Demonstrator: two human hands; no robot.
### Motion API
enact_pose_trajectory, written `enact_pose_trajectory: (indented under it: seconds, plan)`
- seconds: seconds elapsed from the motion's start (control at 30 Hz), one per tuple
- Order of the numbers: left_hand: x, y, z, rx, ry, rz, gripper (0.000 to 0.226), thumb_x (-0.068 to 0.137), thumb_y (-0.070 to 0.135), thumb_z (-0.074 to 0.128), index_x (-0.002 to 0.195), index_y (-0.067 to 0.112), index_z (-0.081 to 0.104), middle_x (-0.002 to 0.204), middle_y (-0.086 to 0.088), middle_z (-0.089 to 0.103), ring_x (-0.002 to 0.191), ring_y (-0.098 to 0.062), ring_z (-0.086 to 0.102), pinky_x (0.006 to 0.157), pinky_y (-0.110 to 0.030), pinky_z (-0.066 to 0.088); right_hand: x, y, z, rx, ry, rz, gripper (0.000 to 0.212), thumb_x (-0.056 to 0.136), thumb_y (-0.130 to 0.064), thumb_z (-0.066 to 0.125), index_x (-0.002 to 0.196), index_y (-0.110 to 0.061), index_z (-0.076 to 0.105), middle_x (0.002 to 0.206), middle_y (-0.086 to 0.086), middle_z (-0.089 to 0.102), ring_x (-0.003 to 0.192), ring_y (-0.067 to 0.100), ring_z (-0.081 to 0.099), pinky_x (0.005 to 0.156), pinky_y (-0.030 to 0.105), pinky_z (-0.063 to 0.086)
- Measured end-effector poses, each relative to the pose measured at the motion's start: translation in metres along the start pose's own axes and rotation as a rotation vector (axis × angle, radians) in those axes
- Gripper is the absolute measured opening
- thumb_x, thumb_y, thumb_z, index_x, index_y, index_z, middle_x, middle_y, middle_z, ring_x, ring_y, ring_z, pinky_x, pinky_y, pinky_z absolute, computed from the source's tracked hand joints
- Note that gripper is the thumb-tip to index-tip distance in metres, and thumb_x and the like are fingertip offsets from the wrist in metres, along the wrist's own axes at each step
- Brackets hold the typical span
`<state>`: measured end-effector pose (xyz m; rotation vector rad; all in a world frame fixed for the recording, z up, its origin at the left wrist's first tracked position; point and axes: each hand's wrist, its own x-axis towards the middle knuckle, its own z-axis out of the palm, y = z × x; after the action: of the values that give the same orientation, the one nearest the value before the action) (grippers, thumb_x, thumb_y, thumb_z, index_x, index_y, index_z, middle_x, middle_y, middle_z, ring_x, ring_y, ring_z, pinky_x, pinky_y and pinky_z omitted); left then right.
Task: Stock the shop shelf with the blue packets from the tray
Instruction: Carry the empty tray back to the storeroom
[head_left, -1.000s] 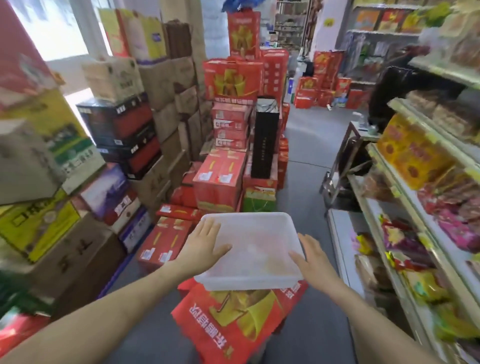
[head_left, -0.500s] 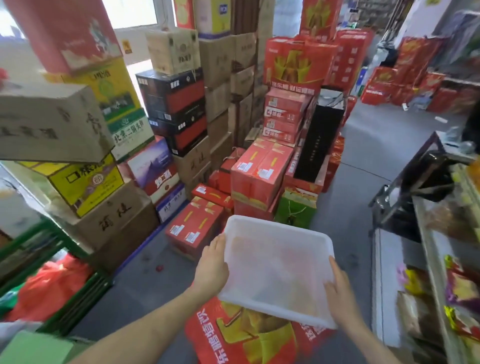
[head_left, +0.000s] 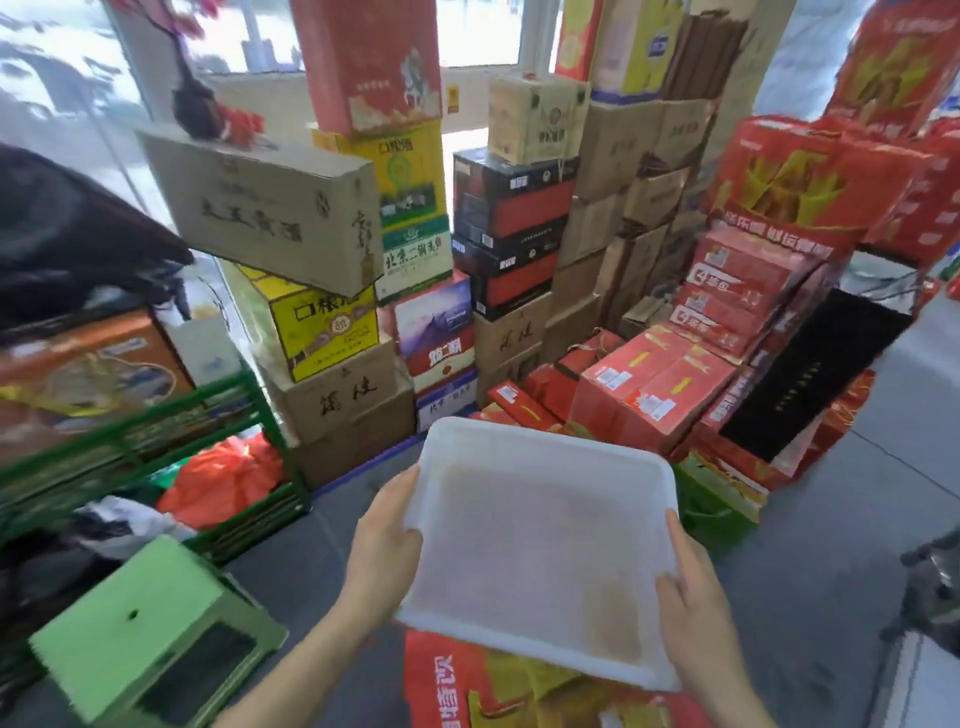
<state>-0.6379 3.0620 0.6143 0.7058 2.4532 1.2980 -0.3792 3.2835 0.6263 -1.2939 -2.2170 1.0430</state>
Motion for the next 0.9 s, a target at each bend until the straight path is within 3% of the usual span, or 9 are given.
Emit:
enact_pose_trajectory:
  seconds: [0.1,0.23,0.37,0.5,0.6,0.73,0.9]
  plan:
    - [-0.011,-0.011,-0.064,-0.037,0.179,-0.056,0.085,0.087,-0.003,0.06,0.129,0.069,0.044,0.136,0.04,0.048,0.131,0.003,0.043,0.104,-0.032,0.04,0.019,-0.053,0.046,0.01,-0.109,-0.144,0.075,0.096,0.006,0.045,0.159,-0.031,0.031,0.157,-0.005,0.037,0.137,0.009,0.034,0.113,0.031,0.027]
    - [-0.049,-0.051,-0.154,-0.101,0.387,-0.228,0.082,0.083,-0.011,0.049,0.146,0.041,0.049,0.144,0.029,0.046,0.139,-0.005,0.041,0.111,-0.033,0.036,0.018,-0.134,0.123,0.004,-0.301,-0.318,0.073,0.096,0.003,0.045,0.159,-0.032,0.033,0.148,-0.013,0.038,0.134,0.007,0.035,0.111,0.03,0.029]
    - [-0.11,-0.098,-0.24,-0.096,0.59,-0.381,0.082,0.085,-0.012,0.049,0.15,0.039,0.047,0.146,0.027,0.044,0.134,0.0,0.039,0.114,-0.038,0.039,-0.015,-0.212,0.209,0.002,-0.481,-0.52,0.075,0.091,0.008,0.047,0.156,-0.027,0.038,0.15,-0.013,0.039,0.138,0.005,0.034,0.113,0.023,0.025]
    - [-0.168,-0.154,-0.326,-0.059,0.784,-0.468,0.085,0.081,-0.016,0.051,0.151,0.032,0.05,0.148,0.024,0.046,0.14,-0.004,0.041,0.11,-0.026,0.035,-0.071,-0.291,0.295,0.005,-0.637,-0.691,0.073,0.094,0.01,0.045,0.158,-0.024,0.033,0.147,-0.017,0.036,0.133,-0.001,0.034,0.107,0.013,0.023]
    - [-0.212,-0.187,-0.386,-0.097,0.885,-0.525,0.084,0.082,-0.015,0.052,0.15,0.034,0.05,0.148,0.024,0.048,0.138,-0.004,0.042,0.106,-0.025,0.035,-0.119,-0.35,0.357,0.0,-0.744,-0.778,0.07,0.098,0.006,0.045,0.16,-0.025,0.031,0.15,-0.017,0.036,0.136,0.001,0.034,0.107,0.017,0.025]
    - [-0.27,-0.223,-0.456,-0.136,1.034,-0.559,0.084,0.082,-0.011,0.051,0.147,0.042,0.051,0.142,0.03,0.051,0.133,-0.002,0.044,0.106,-0.031,0.039,-0.191,-0.422,0.43,-0.038,-0.856,-0.89,0.072,0.099,0.002,0.044,0.161,-0.031,0.027,0.16,-0.013,0.032,0.151,0.009,0.025,0.119,0.026,0.024]
    - [-0.342,-0.263,-0.517,-0.122,1.211,-0.667,0.078,0.084,-0.009,0.051,0.146,0.038,0.053,0.131,0.04,0.05,0.131,-0.002,0.045,0.105,-0.031,0.039,-0.282,-0.485,0.506,-0.084,-1.017,-1.023,0.073,0.097,-0.001,0.044,0.16,-0.034,0.027,0.16,-0.006,0.036,0.142,0.009,0.035,0.122,0.038,0.029]
